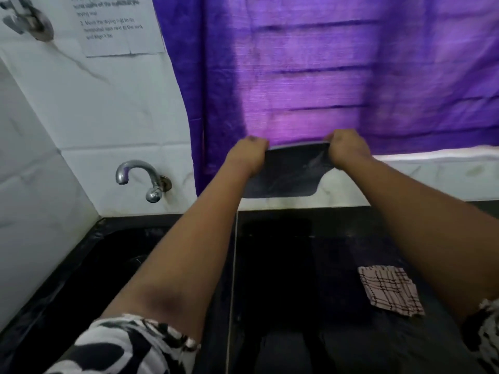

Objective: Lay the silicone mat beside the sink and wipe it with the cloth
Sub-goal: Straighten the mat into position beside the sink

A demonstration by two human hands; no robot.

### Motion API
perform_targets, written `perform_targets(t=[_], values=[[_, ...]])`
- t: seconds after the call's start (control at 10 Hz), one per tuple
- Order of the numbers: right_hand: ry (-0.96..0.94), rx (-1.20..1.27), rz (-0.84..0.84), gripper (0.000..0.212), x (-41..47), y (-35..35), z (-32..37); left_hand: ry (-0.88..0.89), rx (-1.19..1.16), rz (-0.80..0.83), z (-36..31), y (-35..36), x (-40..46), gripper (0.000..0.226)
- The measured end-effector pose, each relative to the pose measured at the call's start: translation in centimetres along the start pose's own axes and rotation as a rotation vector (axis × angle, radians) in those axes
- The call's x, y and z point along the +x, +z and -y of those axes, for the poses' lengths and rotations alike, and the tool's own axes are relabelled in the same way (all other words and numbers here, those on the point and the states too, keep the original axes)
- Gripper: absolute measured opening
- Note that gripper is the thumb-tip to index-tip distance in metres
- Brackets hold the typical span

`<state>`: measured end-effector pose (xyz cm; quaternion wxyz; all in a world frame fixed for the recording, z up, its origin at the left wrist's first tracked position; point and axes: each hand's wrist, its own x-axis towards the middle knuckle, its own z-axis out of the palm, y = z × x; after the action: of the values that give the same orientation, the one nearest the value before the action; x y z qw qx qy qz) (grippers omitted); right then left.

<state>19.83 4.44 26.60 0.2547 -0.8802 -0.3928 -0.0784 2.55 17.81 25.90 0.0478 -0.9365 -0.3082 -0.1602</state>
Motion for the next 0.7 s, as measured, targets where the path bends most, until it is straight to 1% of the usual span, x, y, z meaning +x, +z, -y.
perform_targets(t=[0.1, 0.2, 0.3, 0.4, 0.5, 0.6, 0.7], values=[[0.027, 0.000, 0.079, 0.031, -6.2, 2.7, -2.3, 0.013, -0.019, 0.093, -1.2, 4.1, -5.9, 0.029], [0.139, 0.000, 0.266, 0.030, -13.3, 6.9, -4.9, -0.091, -0.180, 0.313, -2.6, 10.1, -14.3, 0.031], [0.162, -0.149, 0.474, 0.034, -20.7, 11.2, -7.6, -0.177, -0.336, 0.503, -3.7, 16.0, -22.9, 0.035], [0.073, -0.235, 0.478, 0.036, -28.2, 14.3, -9.8, -0.031, -0.269, 0.503, -4.5, 18.3, -29.0, 0.039], [0.004, -0.271, 0.548, 0.050, -32.5, 14.8, -11.8, -0.023, -0.311, 0.530, -5.1, 18.4, -31.3, 0.036], [0.014, -0.288, 0.592, 0.058, -34.0, 14.6, -12.8, -0.088, -0.315, 0.555, -5.4, 17.8, -32.0, 0.038], [-0.008, -0.312, 0.585, 0.057, -34.4, 14.6, -13.1, -0.124, -0.314, 0.558, -5.6, 17.6, -32.8, 0.041]])
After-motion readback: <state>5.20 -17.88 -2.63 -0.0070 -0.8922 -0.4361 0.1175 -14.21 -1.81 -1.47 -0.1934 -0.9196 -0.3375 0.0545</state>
